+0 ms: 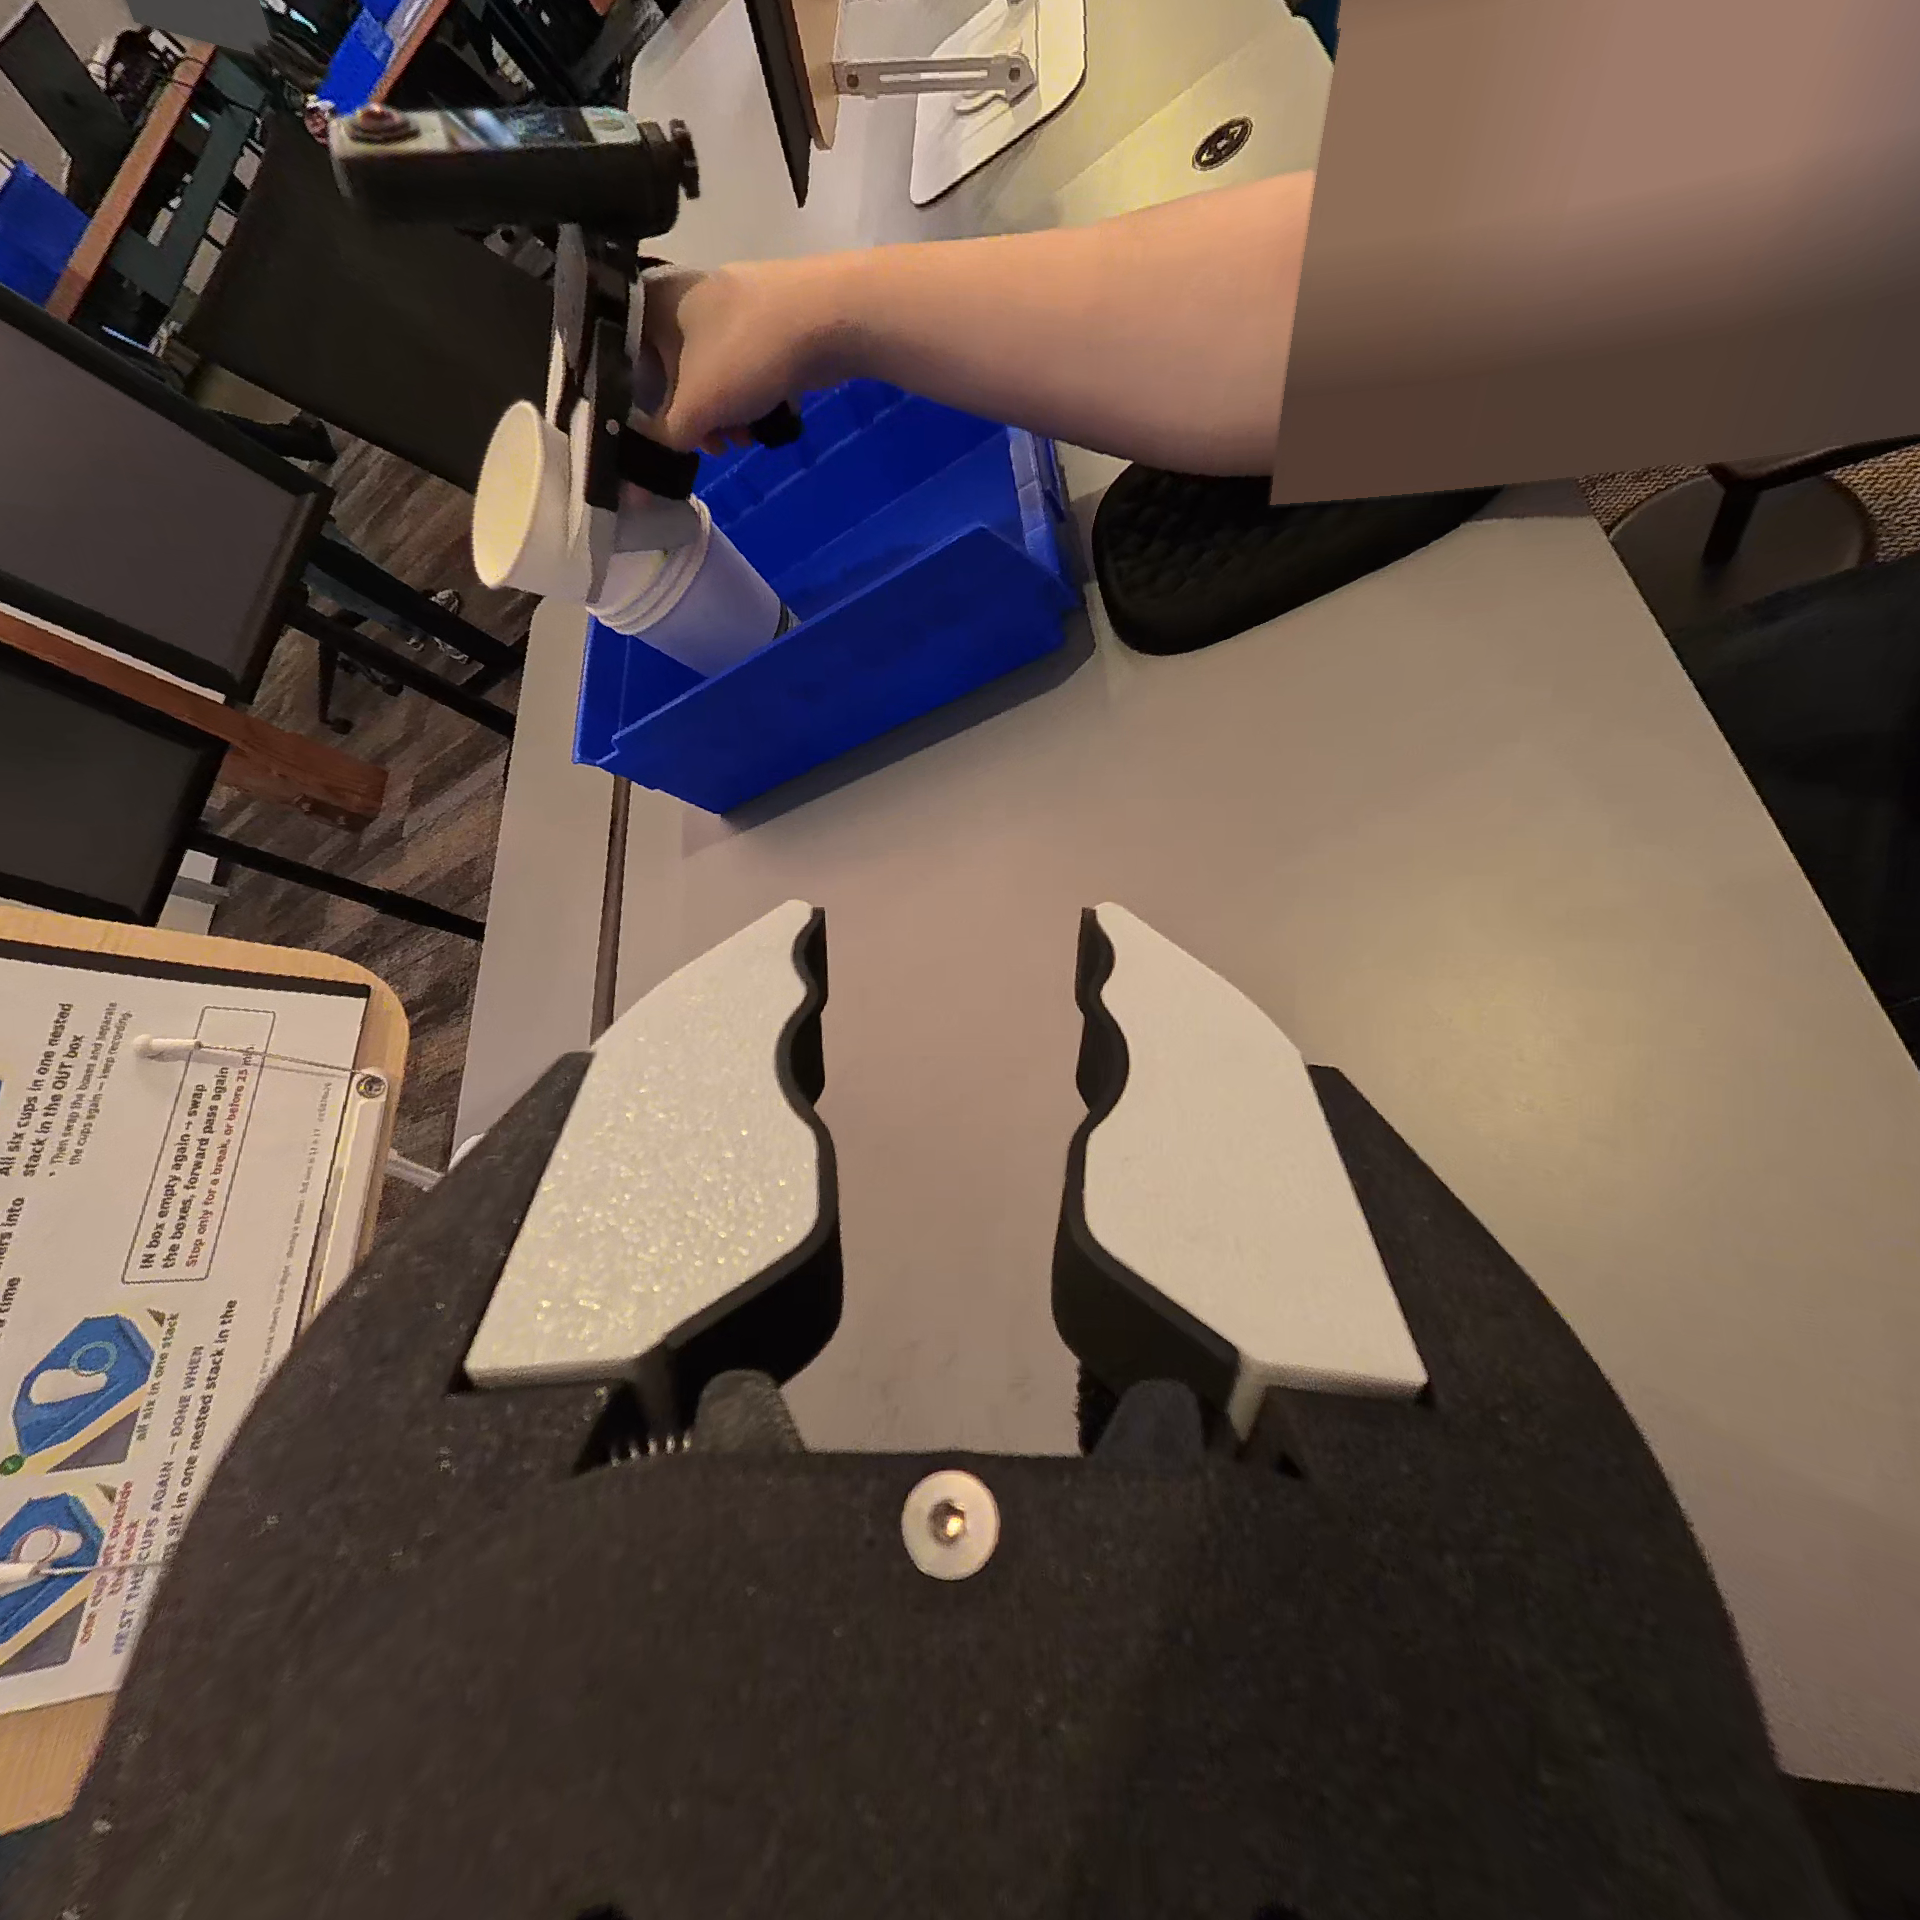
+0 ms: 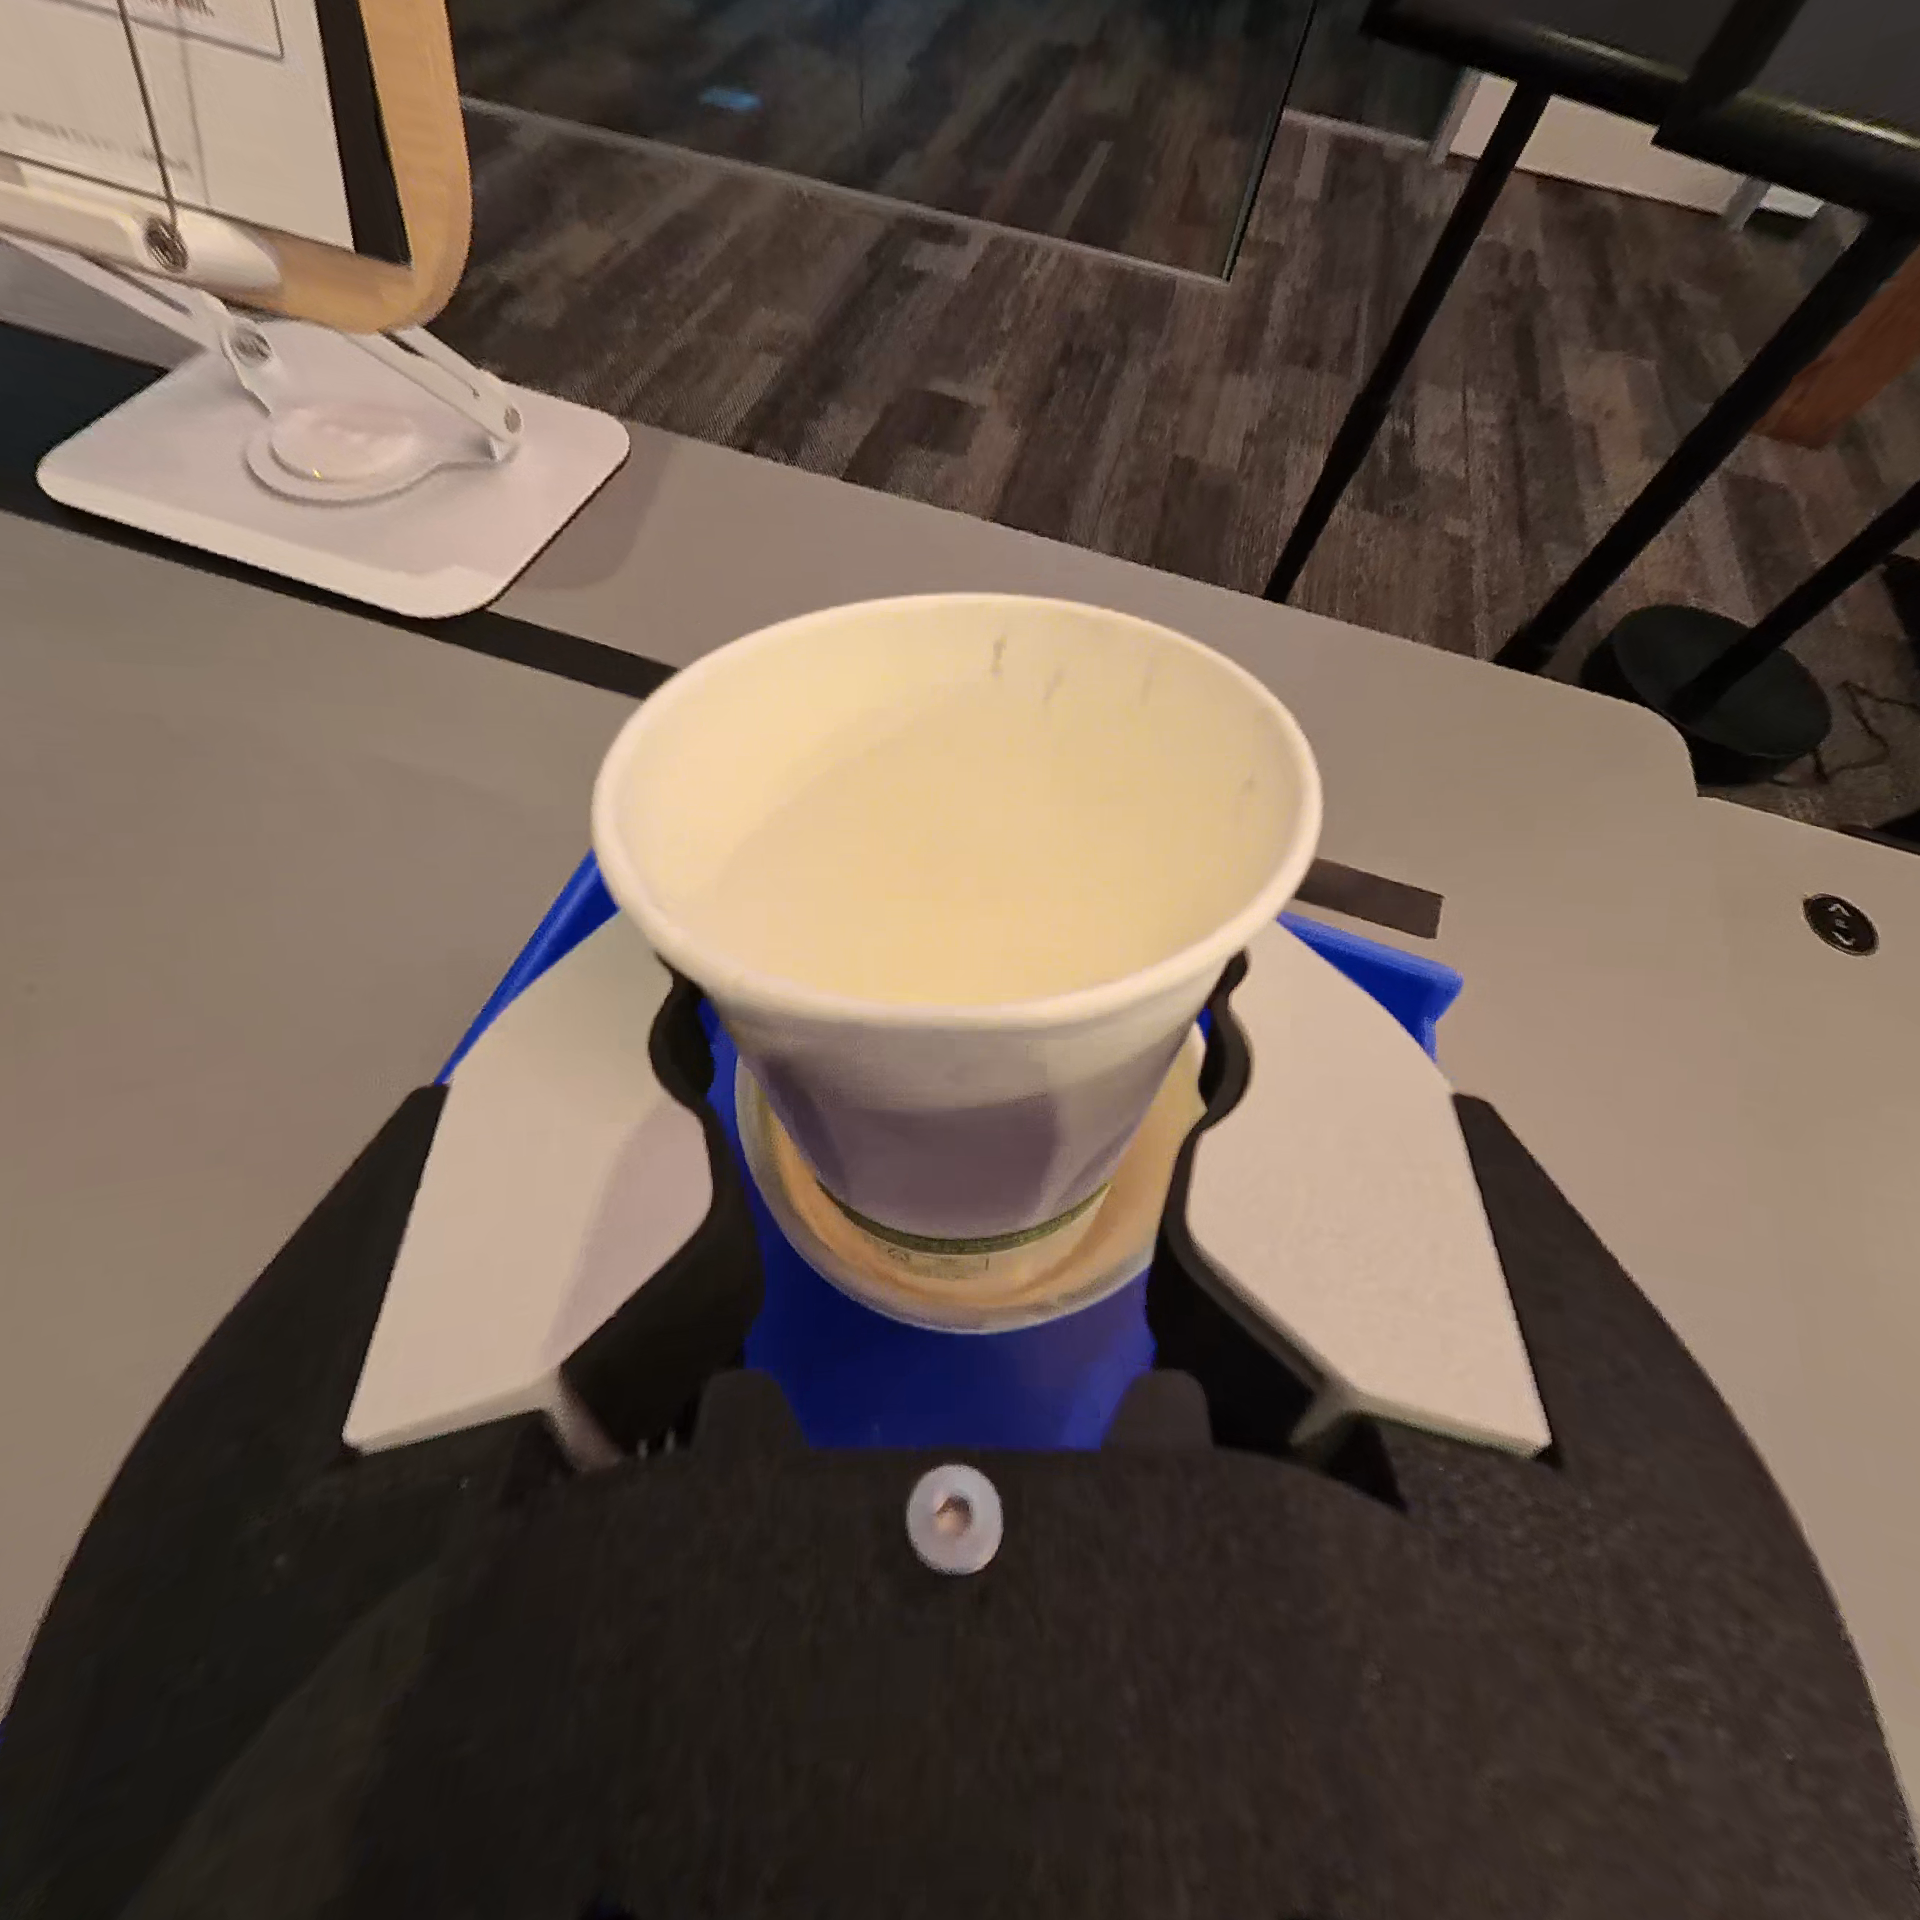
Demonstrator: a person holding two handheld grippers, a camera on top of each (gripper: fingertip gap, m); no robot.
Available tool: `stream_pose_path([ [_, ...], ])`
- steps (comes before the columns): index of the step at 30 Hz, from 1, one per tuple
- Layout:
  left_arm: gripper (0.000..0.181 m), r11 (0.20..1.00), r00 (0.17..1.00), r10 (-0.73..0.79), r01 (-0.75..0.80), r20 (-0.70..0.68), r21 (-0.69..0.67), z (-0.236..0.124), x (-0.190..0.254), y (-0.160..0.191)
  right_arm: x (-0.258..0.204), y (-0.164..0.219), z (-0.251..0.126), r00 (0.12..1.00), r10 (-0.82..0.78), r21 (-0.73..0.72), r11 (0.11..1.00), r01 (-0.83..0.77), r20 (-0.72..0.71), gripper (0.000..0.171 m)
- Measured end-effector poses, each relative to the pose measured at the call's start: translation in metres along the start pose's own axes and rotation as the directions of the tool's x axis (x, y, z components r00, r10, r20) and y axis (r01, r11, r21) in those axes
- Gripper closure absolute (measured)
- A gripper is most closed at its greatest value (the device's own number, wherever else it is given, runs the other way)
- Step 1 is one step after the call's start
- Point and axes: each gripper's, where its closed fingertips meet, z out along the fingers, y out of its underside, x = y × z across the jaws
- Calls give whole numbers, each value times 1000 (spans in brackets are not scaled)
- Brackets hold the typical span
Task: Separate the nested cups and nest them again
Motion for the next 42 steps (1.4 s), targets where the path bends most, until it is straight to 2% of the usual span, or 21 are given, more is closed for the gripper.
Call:
stream_pose_path([
  [6,135,1000,1000,-7,7,7,3,-3,-2,1,-5,8,-5,999,26,-92,995,-24,21,72],
  [11,135,1000,999,-18,18,48,7,-16,-10,3,2,13,-16,999,8,-160,987,-15,-42,69],
  [15,135,999,991,-34,33,128,10,-37,-23,8,3,9,-29,997,-10,-182,983,-5,-82,66],
  [18,135,997,967,-64,70,246,-18,-64,-42,22,-2,-4,-40,995,-31,-158,987,16,-98,66],
  [20,136,991,927,-95,124,362,-57,-86,-60,41,-9,-16,-48,994,-52,-121,992,40,-99,66],
  [23,140,947,797,-104,263,596,-186,-126,-95,95,-23,-32,-57,993,-82,-66,995,77,-83,68],
  [27,140,789,695,-59,473,717,-393,-153,-116,189,-39,-43,-61,990,-124,-41,992,121,-68,68],
  [30,148,722,712,-87,527,697,-448,-137,-121,240,-46,-42,-58,989,-142,-50,989,140,-51,68],
  [32,153,702,757,-159,538,633,-467,-115,-116,264,-49,-40,-55,988,-146,-63,988,144,-41,68],
  [36,152,668,799,-154,518,581,-535,-93,-116,298,-50,-35,-51,989,-144,-82,986,142,-24,68],
  [39,147,606,816,-103,505,569,-614,-91,-115,319,-51,-34,-50,989,-147,-87,986,145,-19,68],
  [42,145,578,819,-88,505,567,-641,-88,-117,333,-54,-34,-48,988,-152,-90,984,151,-9,68],
])
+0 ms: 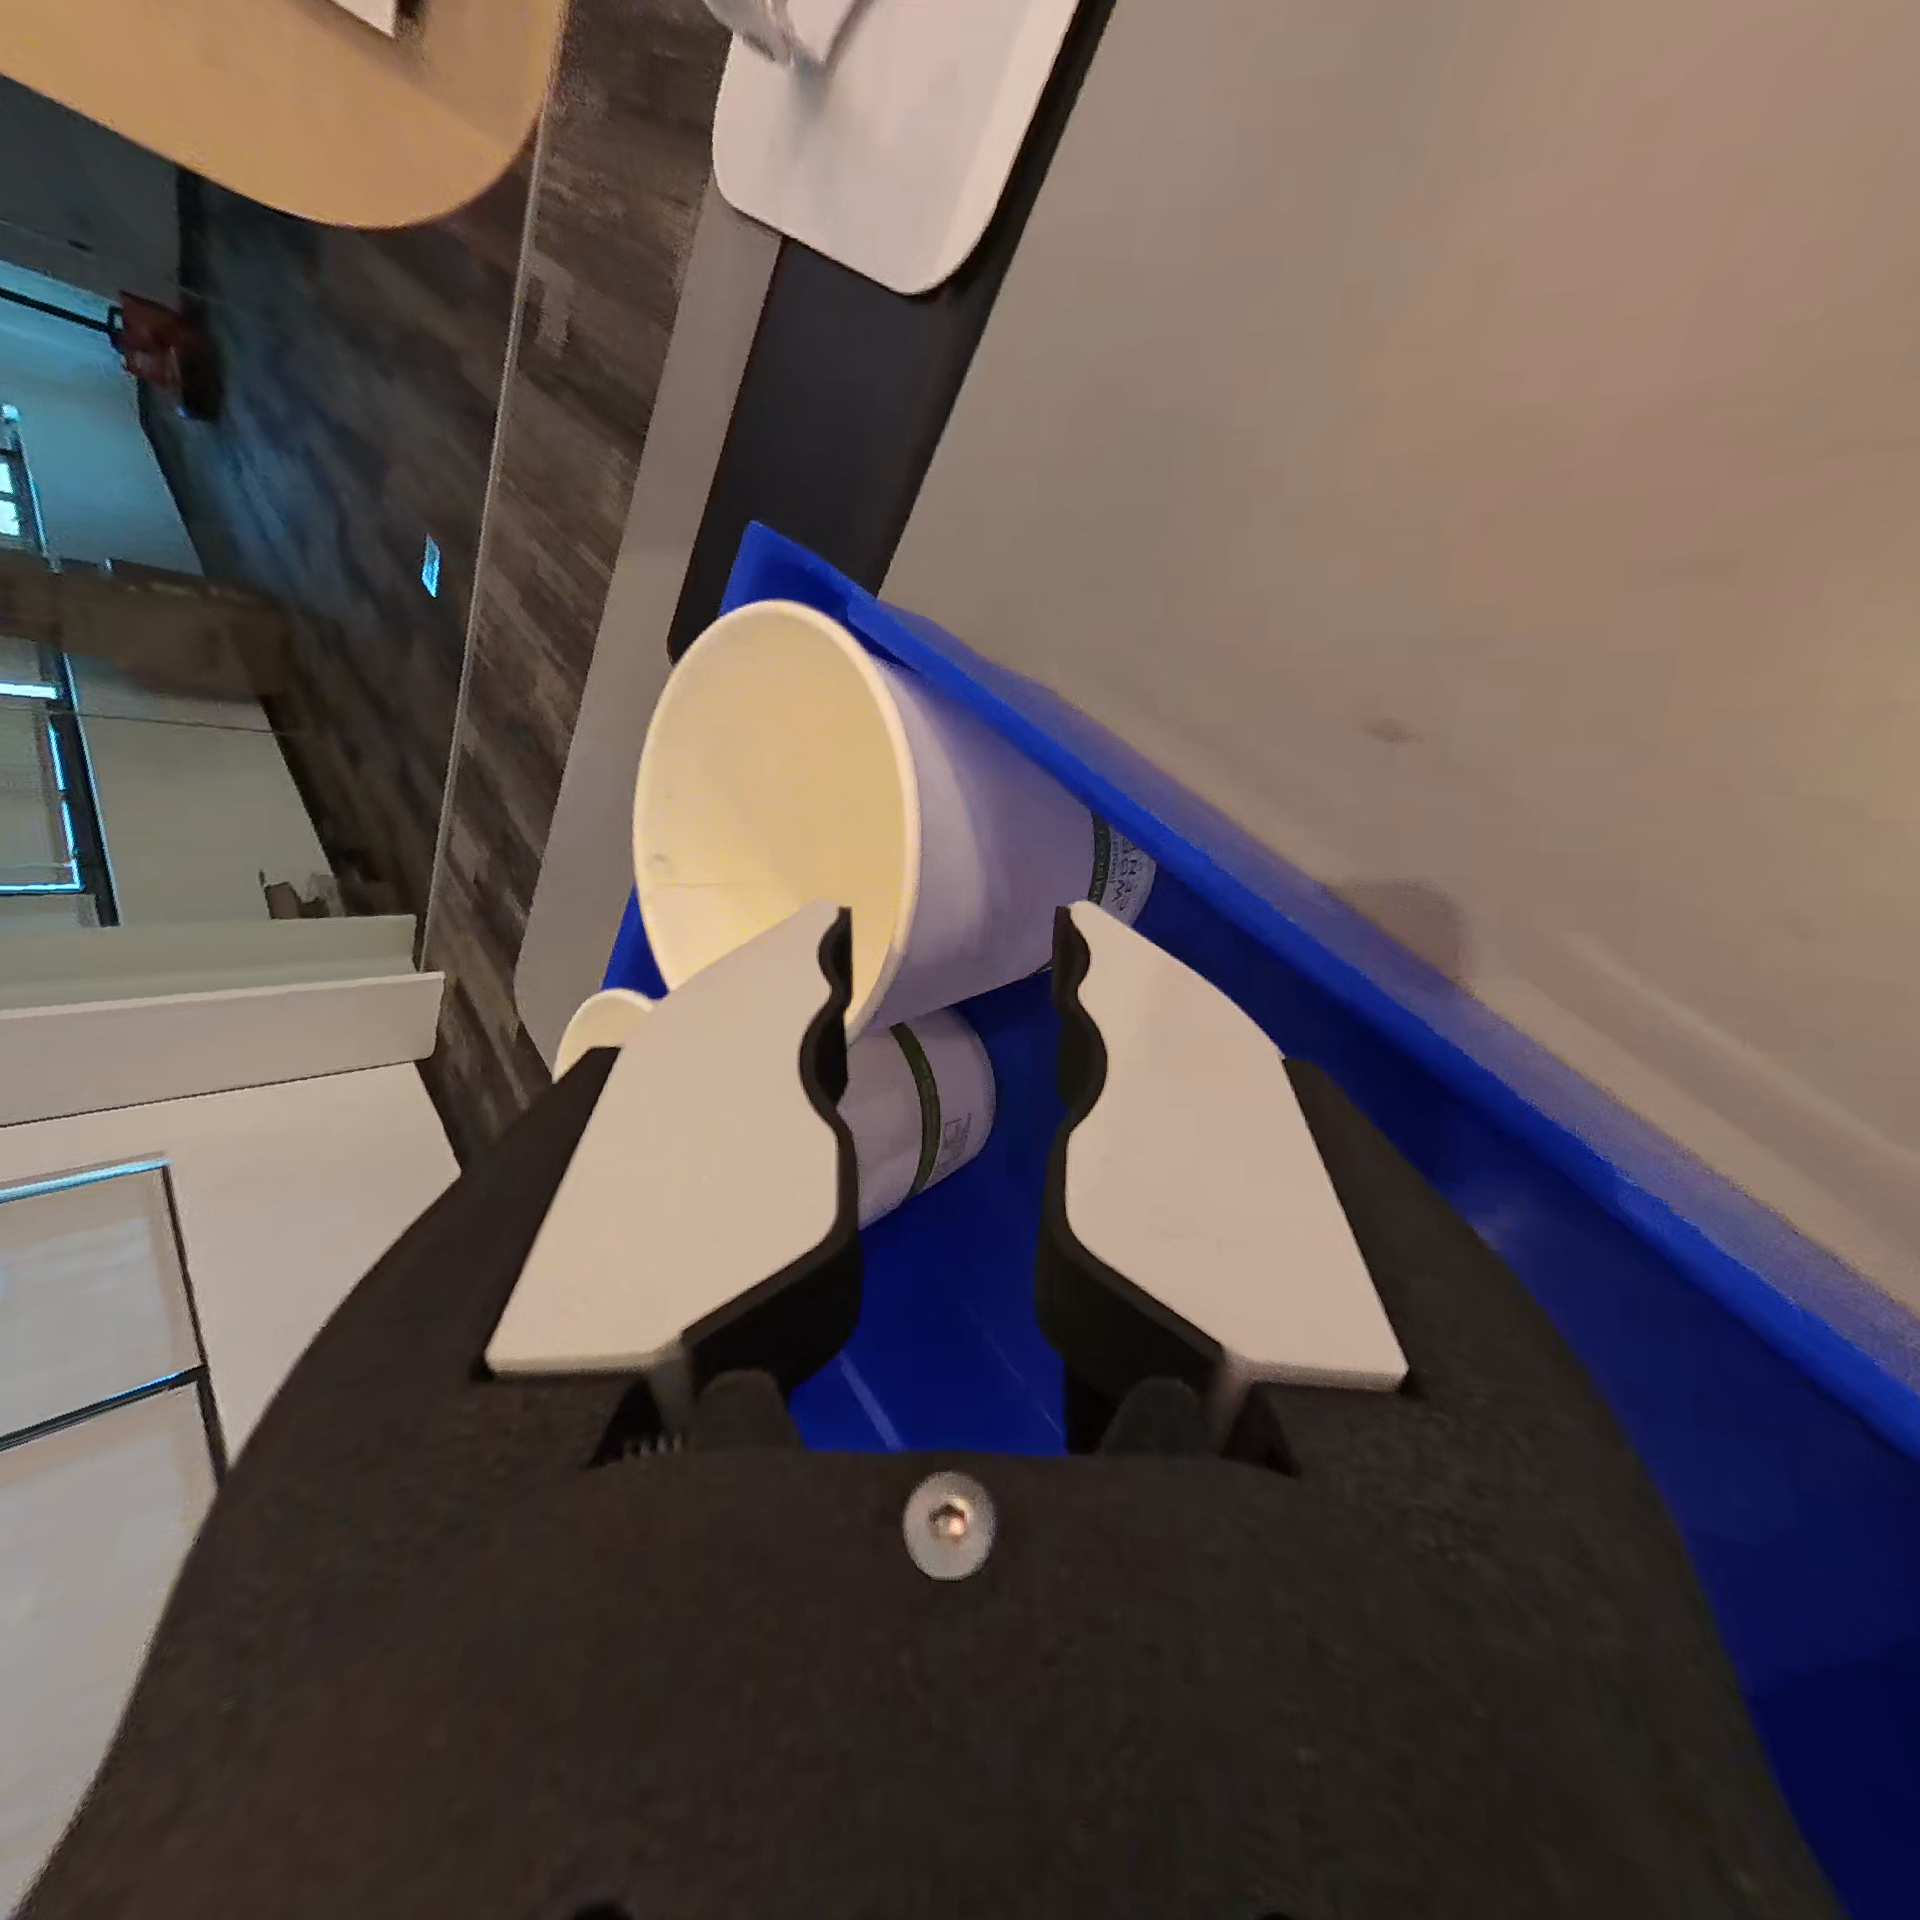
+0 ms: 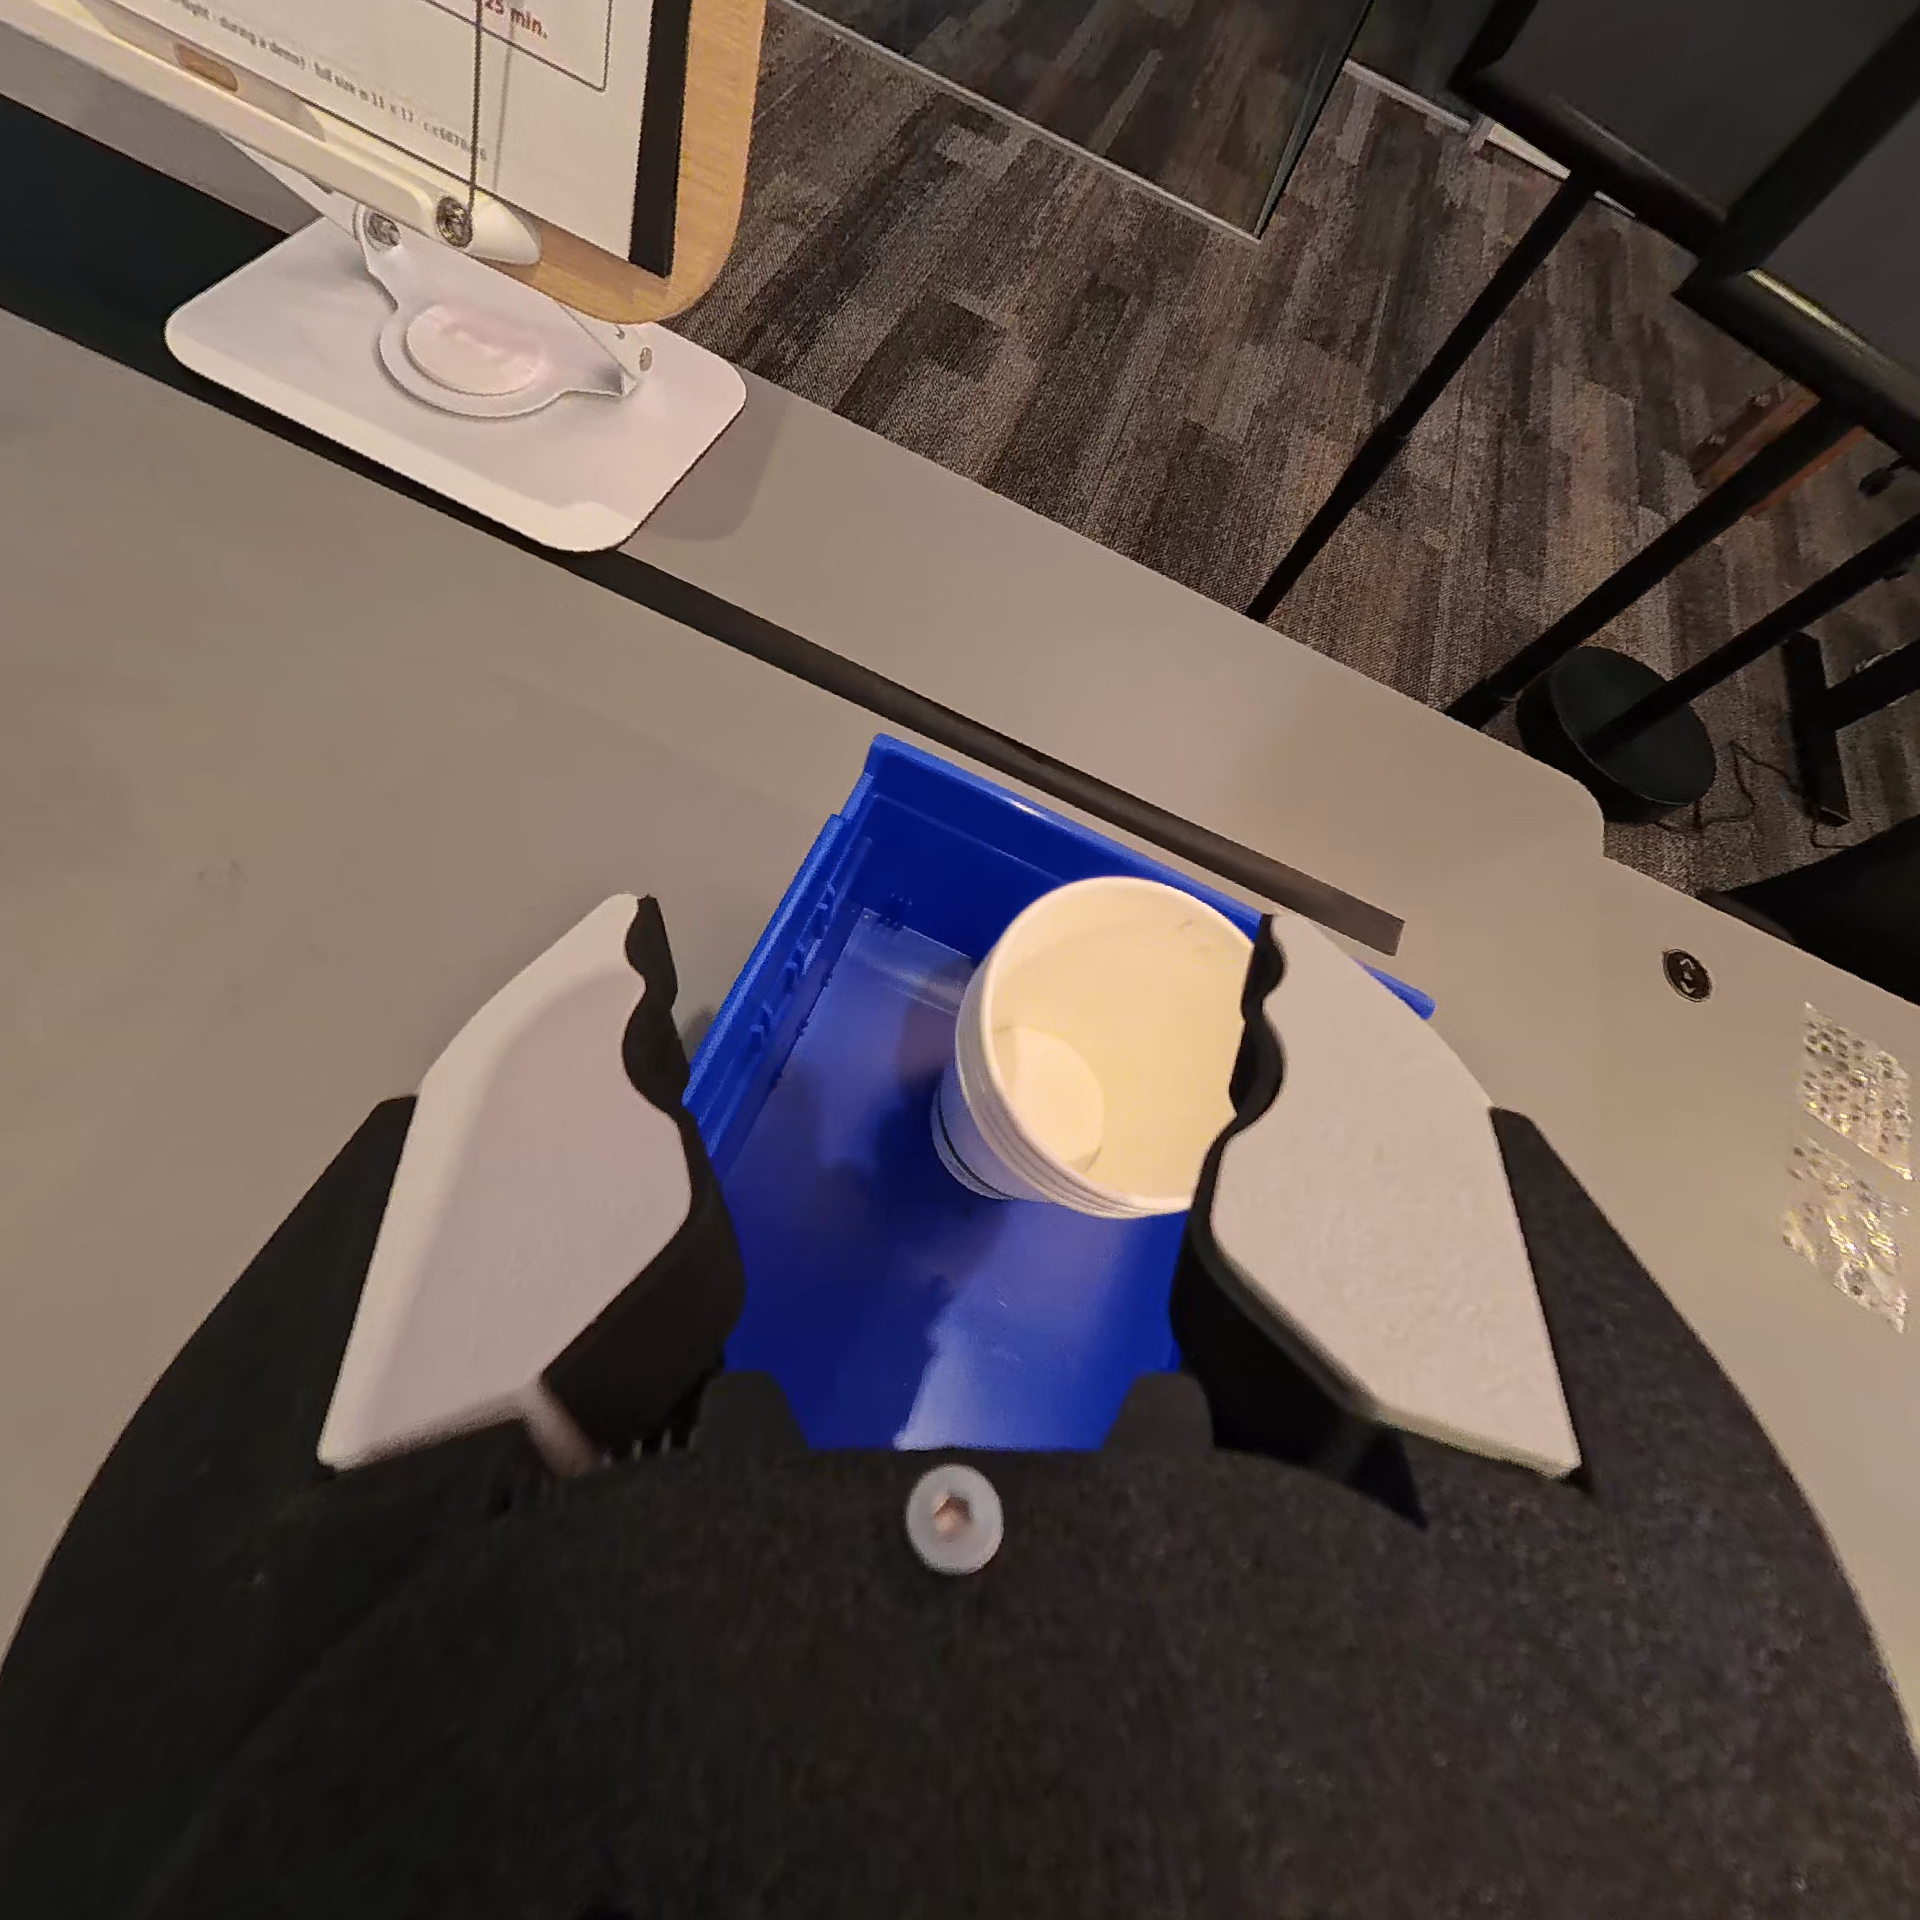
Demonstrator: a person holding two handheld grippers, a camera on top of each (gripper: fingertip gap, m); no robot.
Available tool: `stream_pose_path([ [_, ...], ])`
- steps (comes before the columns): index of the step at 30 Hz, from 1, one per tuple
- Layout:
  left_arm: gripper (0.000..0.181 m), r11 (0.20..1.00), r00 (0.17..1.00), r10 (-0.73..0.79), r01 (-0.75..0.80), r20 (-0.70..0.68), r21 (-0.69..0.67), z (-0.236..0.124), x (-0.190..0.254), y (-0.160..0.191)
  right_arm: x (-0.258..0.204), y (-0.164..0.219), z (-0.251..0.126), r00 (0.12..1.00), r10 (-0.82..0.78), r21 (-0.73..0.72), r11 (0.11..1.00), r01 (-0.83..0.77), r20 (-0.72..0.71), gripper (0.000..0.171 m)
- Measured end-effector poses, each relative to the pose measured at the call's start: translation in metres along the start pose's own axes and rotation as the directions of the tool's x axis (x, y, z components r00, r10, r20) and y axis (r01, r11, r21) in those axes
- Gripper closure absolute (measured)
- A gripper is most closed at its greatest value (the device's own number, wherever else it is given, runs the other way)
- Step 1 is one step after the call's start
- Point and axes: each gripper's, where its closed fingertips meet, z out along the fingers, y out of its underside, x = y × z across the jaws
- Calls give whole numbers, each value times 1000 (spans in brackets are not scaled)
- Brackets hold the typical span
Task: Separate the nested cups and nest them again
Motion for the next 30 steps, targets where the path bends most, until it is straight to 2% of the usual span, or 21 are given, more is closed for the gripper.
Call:
stream_pose_path([
  [7,146,999,1000,-2,1,-15,-34,13,3,8,-10,6,10,999,-34,-53,998,35,27,69],
  [13,168,1000,999,-1,-1,-52,-29,7,8,7,-15,7,15,998,-45,-60,997,48,39,70],
  [19,173,999,997,19,-22,-79,-46,3,13,7,-15,10,18,998,-46,-76,996,49,40,70],
  [26,178,999,999,24,-25,-32,-29,-18,3,1,-16,11,19,998,-51,-84,995,54,40,71],
  [30,181,999,1000,10,-11,28,37,-43,-10,-11,-19,10,20,997,-65,-91,994,68,38,72],
])
